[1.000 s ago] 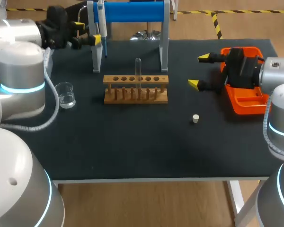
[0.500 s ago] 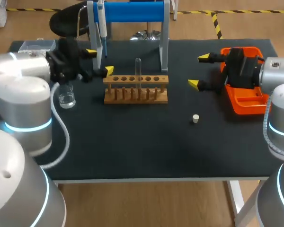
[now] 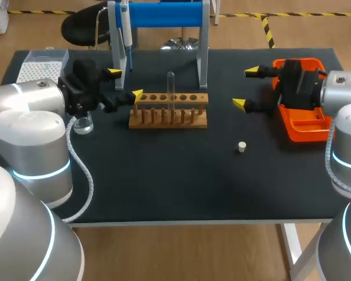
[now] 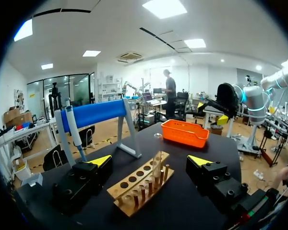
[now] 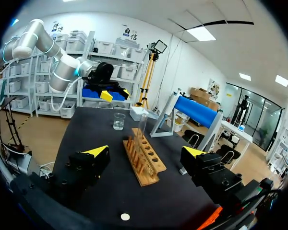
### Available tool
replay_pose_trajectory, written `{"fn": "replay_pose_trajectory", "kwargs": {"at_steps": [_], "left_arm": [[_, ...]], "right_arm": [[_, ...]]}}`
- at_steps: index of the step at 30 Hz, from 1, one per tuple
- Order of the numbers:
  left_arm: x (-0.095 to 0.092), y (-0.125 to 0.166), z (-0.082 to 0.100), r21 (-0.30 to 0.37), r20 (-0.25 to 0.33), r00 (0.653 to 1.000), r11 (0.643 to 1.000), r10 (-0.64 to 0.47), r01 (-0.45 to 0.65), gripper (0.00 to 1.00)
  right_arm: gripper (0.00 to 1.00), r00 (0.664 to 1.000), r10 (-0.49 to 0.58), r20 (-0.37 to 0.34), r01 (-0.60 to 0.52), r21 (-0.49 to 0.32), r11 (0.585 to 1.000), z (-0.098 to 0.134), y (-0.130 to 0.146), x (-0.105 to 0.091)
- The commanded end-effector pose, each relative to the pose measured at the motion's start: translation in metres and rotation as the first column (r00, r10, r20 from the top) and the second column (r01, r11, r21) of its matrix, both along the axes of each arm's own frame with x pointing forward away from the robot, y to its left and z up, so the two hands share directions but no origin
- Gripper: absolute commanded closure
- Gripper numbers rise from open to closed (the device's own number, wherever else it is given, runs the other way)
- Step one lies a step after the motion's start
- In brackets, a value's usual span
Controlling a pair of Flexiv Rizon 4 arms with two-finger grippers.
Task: Invert the test tube, pick up the pipette, mount the tip to pipette, aspirate from beaker and dispense into the tube, eject the tip, return the pipette, and cap with the stopper.
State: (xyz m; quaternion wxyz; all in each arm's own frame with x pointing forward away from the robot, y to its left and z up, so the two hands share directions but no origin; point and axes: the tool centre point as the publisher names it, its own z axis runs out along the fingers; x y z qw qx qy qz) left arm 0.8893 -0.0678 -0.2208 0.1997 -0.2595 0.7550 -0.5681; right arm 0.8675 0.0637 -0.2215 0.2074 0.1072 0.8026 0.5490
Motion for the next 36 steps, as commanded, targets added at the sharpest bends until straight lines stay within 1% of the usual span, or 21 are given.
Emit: {"fn": "replay_pose_trajectory", "kwargs": {"at_steps": [1, 6, 9, 12, 13, 17, 23, 25, 26, 36], "left_arm": [[-0.001, 0.001, -0.002, -0.012, 0.011, 1.000, 1.000, 0.000, 0.000, 0.00], [-0.001, 0.001, -0.002, -0.012, 0.011, 1.000, 1.000, 0.000, 0.000, 0.00], [-0.001, 0.001, -0.002, -0.012, 0.011, 1.000, 1.000, 0.000, 0.000, 0.00], [-0.001, 0.001, -0.002, -0.012, 0.011, 1.000, 1.000, 0.000, 0.000, 0.00], [-0.001, 0.001, -0.002, -0.012, 0.011, 1.000, 1.000, 0.000, 0.000, 0.00], [-0.001, 0.001, -0.002, -0.012, 0.011, 1.000, 1.000, 0.000, 0.000, 0.00], [-0.001, 0.001, -0.002, -0.012, 0.011, 1.000, 1.000, 0.000, 0.000, 0.00], [-0.001, 0.001, -0.002, -0.012, 0.011, 1.000, 1.000, 0.000, 0.000, 0.00], [-0.001, 0.001, -0.002, -0.012, 0.011, 1.000, 1.000, 0.000, 0.000, 0.00], [-0.001, 0.001, -0.002, -0.012, 0.011, 1.000, 1.000, 0.000, 0.000, 0.00]], "right_arm": [[0.00, 1.000, -0.002, 0.001, 0.002, 0.000, 1.000, 0.000, 0.000, -0.001], [0.00, 0.992, 0.125, 0.032, -0.126, 0.026, 0.992, 0.004, 0.017, 0.007], [0.00, 0.977, 0.205, 0.055, -0.208, 0.044, 0.977, 0.006, 0.030, 0.014], [0.00, 0.960, 0.272, 0.068, -0.276, 0.075, 0.958, 0.008, 0.042, 0.023], [0.00, 0.951, 0.302, 0.061, -0.307, 0.101, 0.946, 0.009, 0.046, 0.026], [0.00, 0.920, 0.388, 0.049, -0.391, 0.151, 0.908, 0.010, 0.061, 0.034], [0.00, 0.886, 0.463, 0.015, -0.455, 0.216, 0.864, 0.006, 0.084, 0.045], [0.00, 0.878, 0.478, 0.012, -0.469, 0.217, 0.856, 0.004, 0.091, 0.049], [0.00, 0.873, 0.489, -0.001, -0.474, 0.237, 0.848, 0.003, 0.095, 0.050], [0.00, 0.852, 0.522, -0.046, -0.491, 0.278, 0.826, -0.010, 0.122, 0.065]]}}
